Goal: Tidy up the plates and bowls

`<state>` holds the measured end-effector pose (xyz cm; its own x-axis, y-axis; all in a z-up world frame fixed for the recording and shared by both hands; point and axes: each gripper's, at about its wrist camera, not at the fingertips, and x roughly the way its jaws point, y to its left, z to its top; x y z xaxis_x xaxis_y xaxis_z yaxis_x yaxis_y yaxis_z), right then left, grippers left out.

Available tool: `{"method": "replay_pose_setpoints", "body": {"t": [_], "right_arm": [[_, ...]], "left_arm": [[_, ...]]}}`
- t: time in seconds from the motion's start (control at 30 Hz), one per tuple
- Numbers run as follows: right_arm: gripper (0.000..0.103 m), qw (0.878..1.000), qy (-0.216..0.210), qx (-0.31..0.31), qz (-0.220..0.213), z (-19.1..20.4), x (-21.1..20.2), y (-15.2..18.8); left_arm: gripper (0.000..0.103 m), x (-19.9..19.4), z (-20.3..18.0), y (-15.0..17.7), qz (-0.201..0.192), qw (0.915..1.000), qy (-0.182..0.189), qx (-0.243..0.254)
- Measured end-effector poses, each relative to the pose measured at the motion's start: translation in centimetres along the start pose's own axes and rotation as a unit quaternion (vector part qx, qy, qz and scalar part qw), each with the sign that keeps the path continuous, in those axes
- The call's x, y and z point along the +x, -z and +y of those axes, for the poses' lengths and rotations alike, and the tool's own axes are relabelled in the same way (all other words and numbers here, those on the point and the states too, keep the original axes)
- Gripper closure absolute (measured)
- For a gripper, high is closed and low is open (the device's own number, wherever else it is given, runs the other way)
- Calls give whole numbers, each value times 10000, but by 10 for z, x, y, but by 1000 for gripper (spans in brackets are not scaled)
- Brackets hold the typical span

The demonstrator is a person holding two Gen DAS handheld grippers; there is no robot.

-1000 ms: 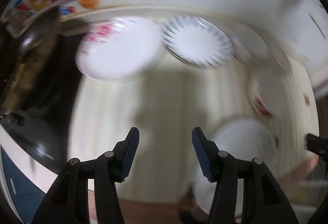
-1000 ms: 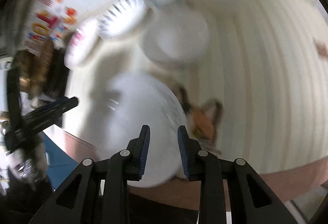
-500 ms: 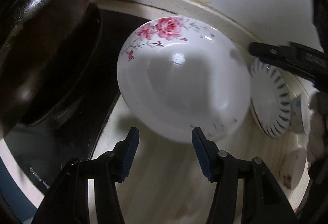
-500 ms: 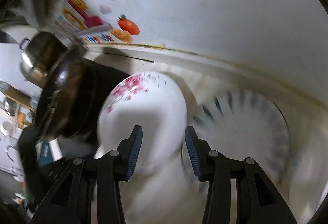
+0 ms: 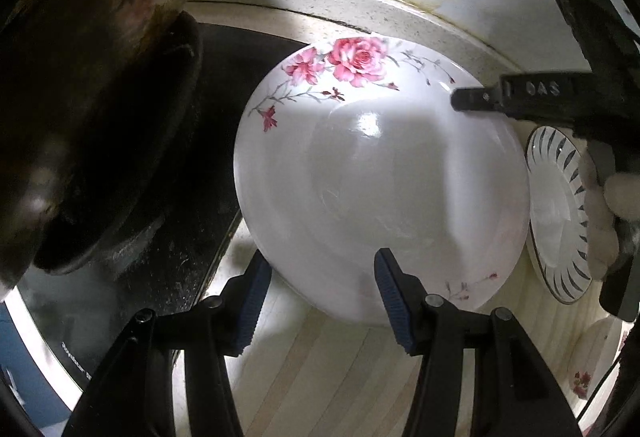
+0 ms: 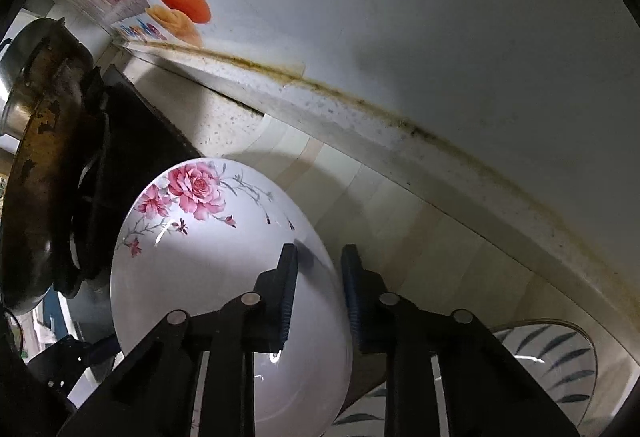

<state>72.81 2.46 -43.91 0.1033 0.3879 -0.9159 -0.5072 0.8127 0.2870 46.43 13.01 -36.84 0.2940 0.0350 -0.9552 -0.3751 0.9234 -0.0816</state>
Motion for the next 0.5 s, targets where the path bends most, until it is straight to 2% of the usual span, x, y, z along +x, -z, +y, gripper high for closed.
{"method": "replay_pose_setpoints", "body": {"t": [0.23, 0.5], "right_arm": [[82, 9992, -59, -346, 180, 6, -10, 21], [82, 9988, -142, -423, 182, 12, -26, 46]], "left_arm": [[52, -8, 15, 8, -8, 9986, 250, -468], [55, -14, 16, 22, -24, 9988, 308, -385]]}}
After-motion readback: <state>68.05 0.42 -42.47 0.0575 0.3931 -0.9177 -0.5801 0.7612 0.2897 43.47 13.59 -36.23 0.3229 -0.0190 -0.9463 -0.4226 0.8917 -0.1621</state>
